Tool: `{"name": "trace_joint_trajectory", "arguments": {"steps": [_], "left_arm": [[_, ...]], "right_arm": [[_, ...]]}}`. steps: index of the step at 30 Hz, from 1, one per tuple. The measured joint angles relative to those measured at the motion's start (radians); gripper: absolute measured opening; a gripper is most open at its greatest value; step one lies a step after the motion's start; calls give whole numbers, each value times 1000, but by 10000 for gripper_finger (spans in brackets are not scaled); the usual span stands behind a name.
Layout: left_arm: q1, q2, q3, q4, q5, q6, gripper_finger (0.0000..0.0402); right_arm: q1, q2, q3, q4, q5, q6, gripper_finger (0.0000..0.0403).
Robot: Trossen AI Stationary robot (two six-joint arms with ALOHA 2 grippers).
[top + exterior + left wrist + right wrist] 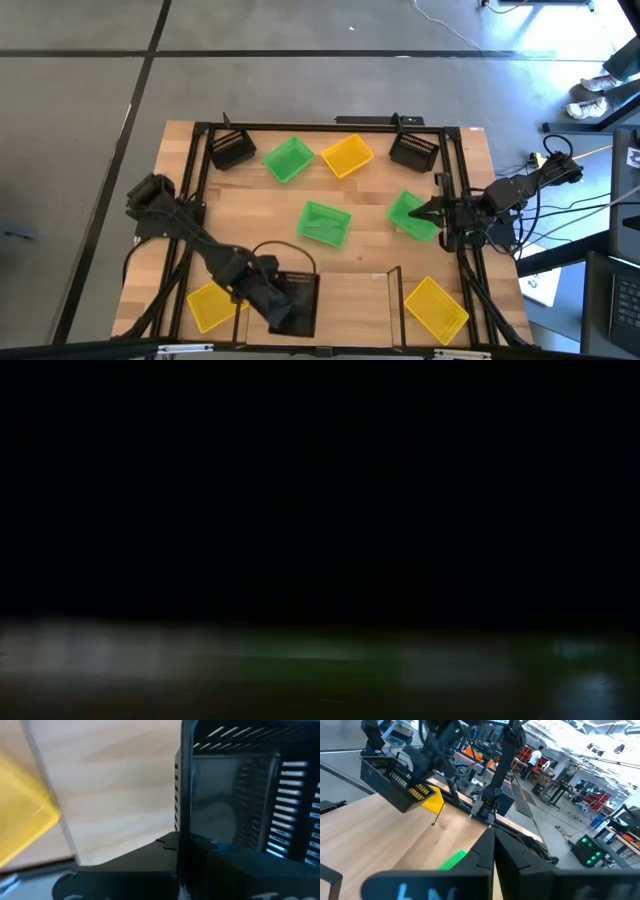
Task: Stack baskets on shelf by color
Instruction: Put the bottom black basket on the shelf
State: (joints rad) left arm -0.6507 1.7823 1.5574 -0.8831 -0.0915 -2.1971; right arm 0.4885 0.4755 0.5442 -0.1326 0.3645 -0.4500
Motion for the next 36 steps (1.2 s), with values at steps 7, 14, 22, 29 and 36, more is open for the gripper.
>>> {"name": "trace_joint_trajectory", "arguments": {"steps": [7,14,22,29,36], "left_arm": [[-27,33,0,-38,85,-48,0],[-30,32,0,-80,84,-48,0],[-30,32,0,-85,89,-52,0],[-30,32,0,-90,90,-74,0],[-30,32,0,-90,90,-72,0]], "right_arm": [[0,0,0,0,0,0,12],[0,0,0,-7,0,0,12],[0,0,0,-7,0,0,12],[0,0,0,-7,0,0,12],[0,0,0,-7,0,0,12]]}}
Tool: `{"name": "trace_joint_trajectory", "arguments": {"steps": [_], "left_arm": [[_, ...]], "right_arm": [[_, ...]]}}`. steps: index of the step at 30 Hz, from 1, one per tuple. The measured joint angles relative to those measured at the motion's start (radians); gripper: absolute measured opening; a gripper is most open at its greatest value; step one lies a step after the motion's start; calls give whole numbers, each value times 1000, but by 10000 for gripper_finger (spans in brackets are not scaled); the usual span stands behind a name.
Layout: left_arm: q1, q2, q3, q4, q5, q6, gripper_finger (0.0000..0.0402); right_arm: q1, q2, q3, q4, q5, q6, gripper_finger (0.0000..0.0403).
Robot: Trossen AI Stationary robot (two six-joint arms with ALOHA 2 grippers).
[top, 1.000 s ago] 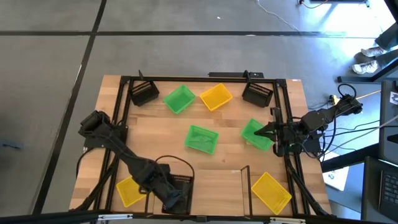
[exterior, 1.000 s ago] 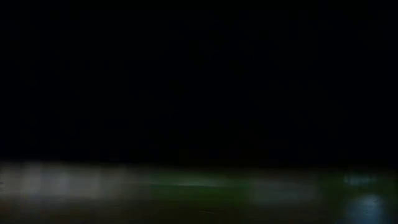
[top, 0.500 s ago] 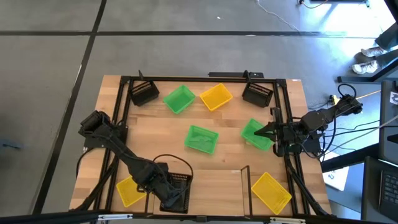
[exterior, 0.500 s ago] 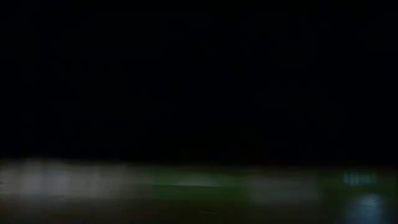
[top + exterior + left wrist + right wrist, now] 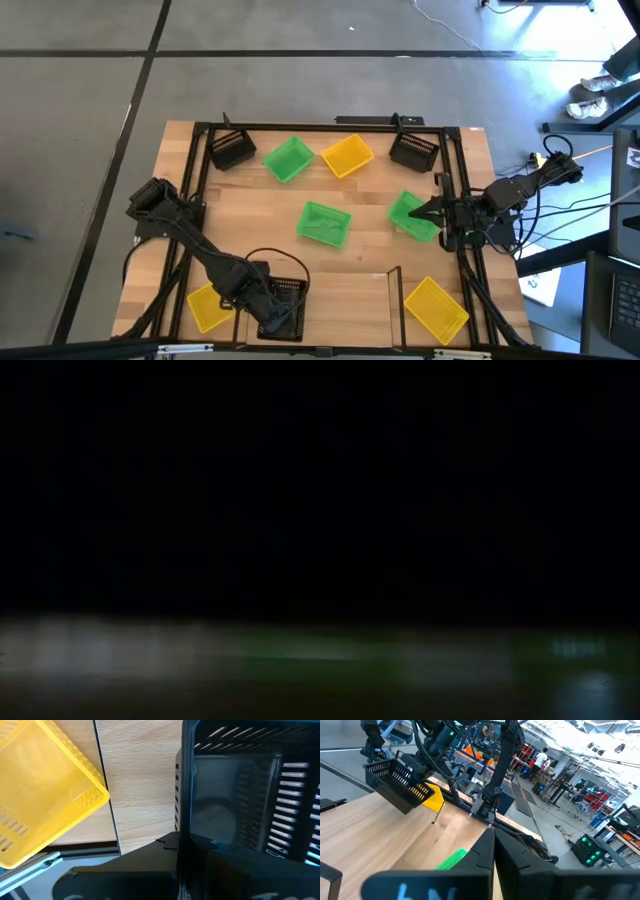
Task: Stack baskets on shelf by color
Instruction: Put the bottom black basket on the shelf
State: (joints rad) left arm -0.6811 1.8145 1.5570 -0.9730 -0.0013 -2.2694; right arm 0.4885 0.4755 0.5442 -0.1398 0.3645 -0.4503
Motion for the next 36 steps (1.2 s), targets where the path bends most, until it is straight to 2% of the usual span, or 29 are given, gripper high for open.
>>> {"name": "trace_joint_trajectory", "arguments": {"steps": [11,22,36], "left_arm": [[11,0,0,0,0,2,3],[23,0,0,1,38,2,60],[24,0,0,14,37,1,61]], "right_arm": [[0,0,0,0,0,0,12],[0,0,0,-1,0,0,12],[0,0,0,-1,1,0,12]]}}
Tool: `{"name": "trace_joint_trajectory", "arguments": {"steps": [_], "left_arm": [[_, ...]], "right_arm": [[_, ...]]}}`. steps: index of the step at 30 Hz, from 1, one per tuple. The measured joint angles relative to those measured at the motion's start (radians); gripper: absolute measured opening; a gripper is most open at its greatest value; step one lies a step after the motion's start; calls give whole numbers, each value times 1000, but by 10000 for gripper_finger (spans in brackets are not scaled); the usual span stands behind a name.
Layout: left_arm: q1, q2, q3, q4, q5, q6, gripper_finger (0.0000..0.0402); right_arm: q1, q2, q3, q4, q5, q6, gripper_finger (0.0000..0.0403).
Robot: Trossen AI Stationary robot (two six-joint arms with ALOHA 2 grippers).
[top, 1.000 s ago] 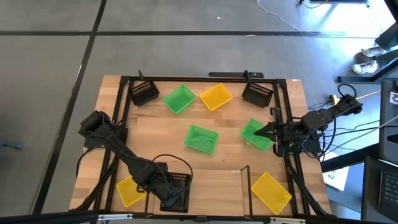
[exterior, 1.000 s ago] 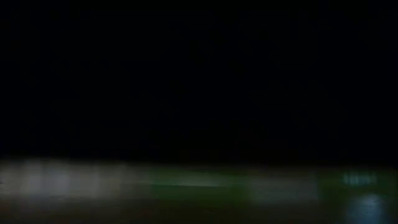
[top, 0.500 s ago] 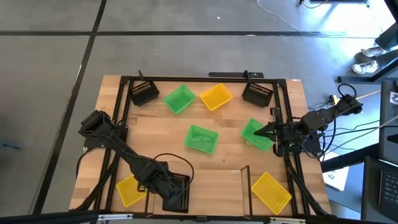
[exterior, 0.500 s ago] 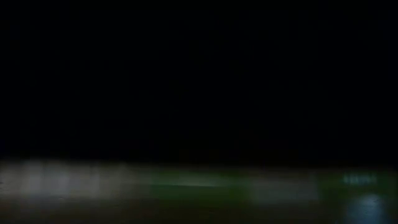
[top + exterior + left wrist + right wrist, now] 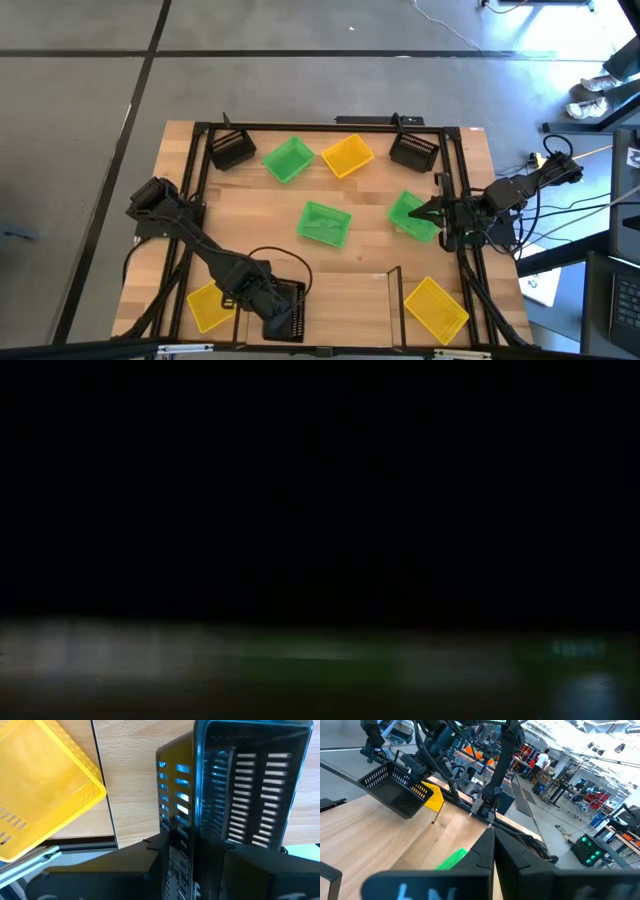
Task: Stack baskets on shelf by color
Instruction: Put the bottom black basket on the shelf, then put the bottom left green basket on the shelf
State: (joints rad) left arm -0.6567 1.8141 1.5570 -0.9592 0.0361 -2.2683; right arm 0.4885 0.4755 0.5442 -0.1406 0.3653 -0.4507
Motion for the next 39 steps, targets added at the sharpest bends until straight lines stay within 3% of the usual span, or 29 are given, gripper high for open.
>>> {"name": "trace_joint_trajectory", "arguments": {"steps": [9,14,28,34,39], "left_arm": [[0,0,0,2,3,0,66],[2,0,0,0,62,0,73],[45,0,0,-61,14,132,71],[48,-40,0,-61,-176,204,71],[49,-104,0,-64,-407,263,71]], "right_arm": [[0,0,0,0,0,-3,12],[0,0,0,0,0,-3,12],[0,0,0,0,0,-3,12],[0,0,0,1,-1,2,12],[0,0,0,18,-63,4,12]]}}
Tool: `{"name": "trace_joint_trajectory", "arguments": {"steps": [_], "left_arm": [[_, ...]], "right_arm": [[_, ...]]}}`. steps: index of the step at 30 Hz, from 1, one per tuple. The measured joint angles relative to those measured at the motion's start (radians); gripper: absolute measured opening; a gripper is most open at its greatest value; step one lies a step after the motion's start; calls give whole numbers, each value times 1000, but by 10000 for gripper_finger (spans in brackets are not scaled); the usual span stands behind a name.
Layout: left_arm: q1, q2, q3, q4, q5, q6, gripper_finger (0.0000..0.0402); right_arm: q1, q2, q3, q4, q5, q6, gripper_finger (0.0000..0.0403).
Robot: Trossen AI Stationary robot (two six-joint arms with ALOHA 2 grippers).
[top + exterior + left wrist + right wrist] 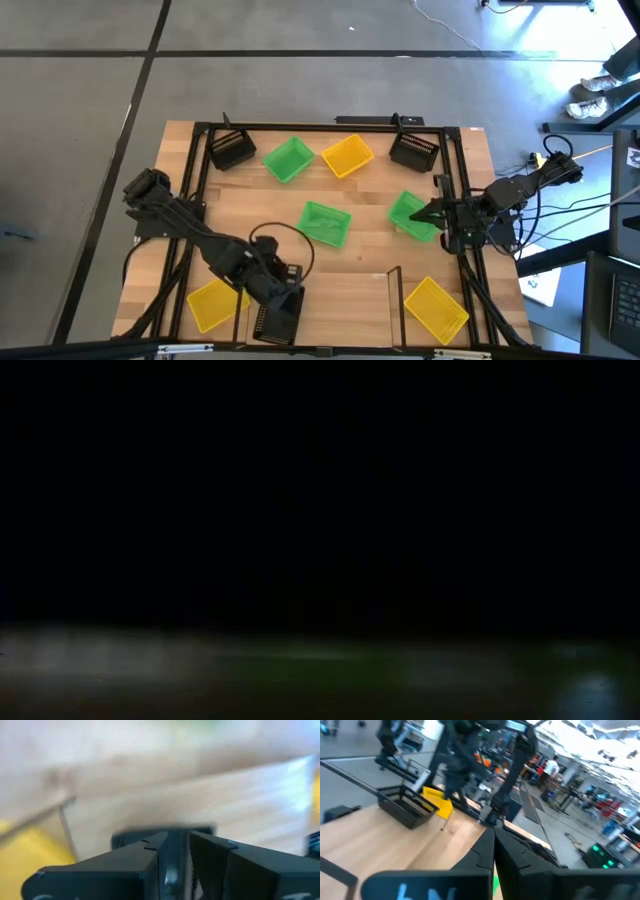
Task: Stack baskets on shelf by color
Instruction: Put the bottom left green basket on the shelf
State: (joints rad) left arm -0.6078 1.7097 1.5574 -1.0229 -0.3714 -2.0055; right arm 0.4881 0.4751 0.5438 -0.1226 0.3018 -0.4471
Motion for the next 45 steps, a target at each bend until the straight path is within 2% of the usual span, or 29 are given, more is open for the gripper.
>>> {"name": "trace_joint_trajectory", "arguments": {"steps": [6,12,14,17,19,20,23,28,35,37,39,42,45], "left_arm": [[10,-83,0,6,-257,247,71],[57,-153,0,6,-345,533,71],[79,-171,0,4,-349,611,71],[113,-188,0,4,-352,720,71],[134,-192,0,1,-361,786,71],[143,-193,0,1,-371,816,71],[165,-193,0,-3,-404,909,71],[198,-206,0,-47,-429,1023,71],[246,-300,0,-107,-436,1164,71],[262,-336,0,-137,-448,1203,71],[279,-370,0,-163,-459,1228,71],[308,-414,0,-214,-450,1231,71],[330,-443,0,-267,-448,1232,71]], "right_arm": [[0,0,0,8,-155,81,12],[0,1,0,16,-217,132,12],[1,2,0,56,-170,165,12],[0,1,6,109,67,261,6],[0,7,40,67,221,352,2],[0,14,64,35,263,389,2],[0,68,161,-94,279,427,1],[-4,230,388,-334,281,554,1],[-91,452,747,-780,280,964,0],[-139,510,830,-912,263,1079,0],[-198,569,895,-1018,198,1145,0],[-302,657,965,-1135,61,1235,0],[-403,736,1004,-1176,-101,1279,0]]}}
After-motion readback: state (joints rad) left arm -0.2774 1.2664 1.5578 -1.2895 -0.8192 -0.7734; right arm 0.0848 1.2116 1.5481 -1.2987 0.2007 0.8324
